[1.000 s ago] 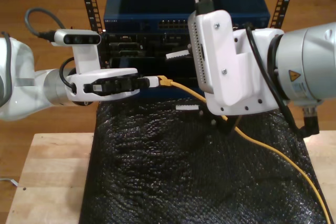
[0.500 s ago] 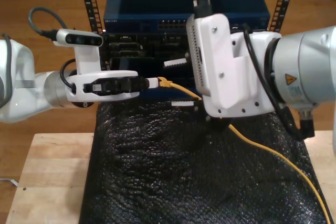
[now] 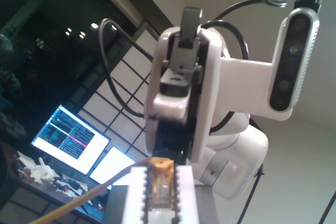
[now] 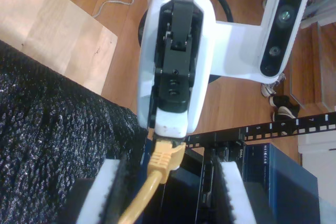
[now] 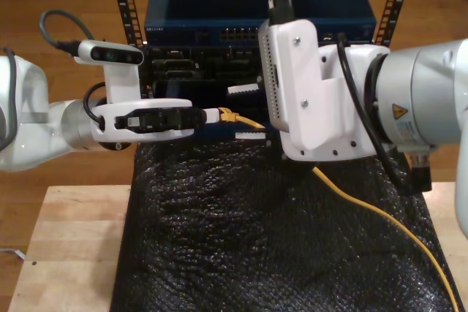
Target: Grab the cable and plug it in
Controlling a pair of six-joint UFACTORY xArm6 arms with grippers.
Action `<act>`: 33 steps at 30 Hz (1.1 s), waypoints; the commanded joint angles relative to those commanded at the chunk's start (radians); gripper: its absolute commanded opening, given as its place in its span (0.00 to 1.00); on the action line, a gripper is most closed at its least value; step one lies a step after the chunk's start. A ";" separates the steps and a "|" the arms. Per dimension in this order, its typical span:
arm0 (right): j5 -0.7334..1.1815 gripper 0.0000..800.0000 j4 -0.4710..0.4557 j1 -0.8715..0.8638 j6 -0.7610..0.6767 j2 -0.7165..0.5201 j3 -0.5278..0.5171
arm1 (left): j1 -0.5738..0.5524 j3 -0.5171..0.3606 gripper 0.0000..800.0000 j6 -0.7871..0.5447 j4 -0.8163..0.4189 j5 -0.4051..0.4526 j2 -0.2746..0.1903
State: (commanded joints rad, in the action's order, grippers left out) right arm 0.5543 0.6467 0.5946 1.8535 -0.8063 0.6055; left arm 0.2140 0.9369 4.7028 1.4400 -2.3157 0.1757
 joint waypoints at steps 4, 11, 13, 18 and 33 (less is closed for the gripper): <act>0.000 0.45 0.012 0.000 -0.003 0.000 0.000 | 0.000 0.000 0.01 0.000 0.000 0.000 0.000; 0.000 0.40 0.043 0.000 -0.003 0.000 0.000 | 0.000 0.002 0.02 0.000 0.002 -0.009 0.000; 0.000 0.40 0.044 0.000 -0.003 0.000 -0.002 | 0.000 0.002 0.02 0.000 0.009 -0.011 0.000; 0.000 0.39 0.044 0.006 -0.003 -0.002 -0.003 | 0.000 0.002 0.02 0.000 0.020 -0.015 0.000; 0.000 0.38 0.064 0.009 -0.003 -0.002 -0.003 | 0.000 0.000 0.02 0.000 0.029 -0.015 0.002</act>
State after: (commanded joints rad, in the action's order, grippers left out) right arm 0.5543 0.7112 0.6038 1.8504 -0.8078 0.6024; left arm 0.2140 0.9369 4.7028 1.4691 -2.3311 0.1772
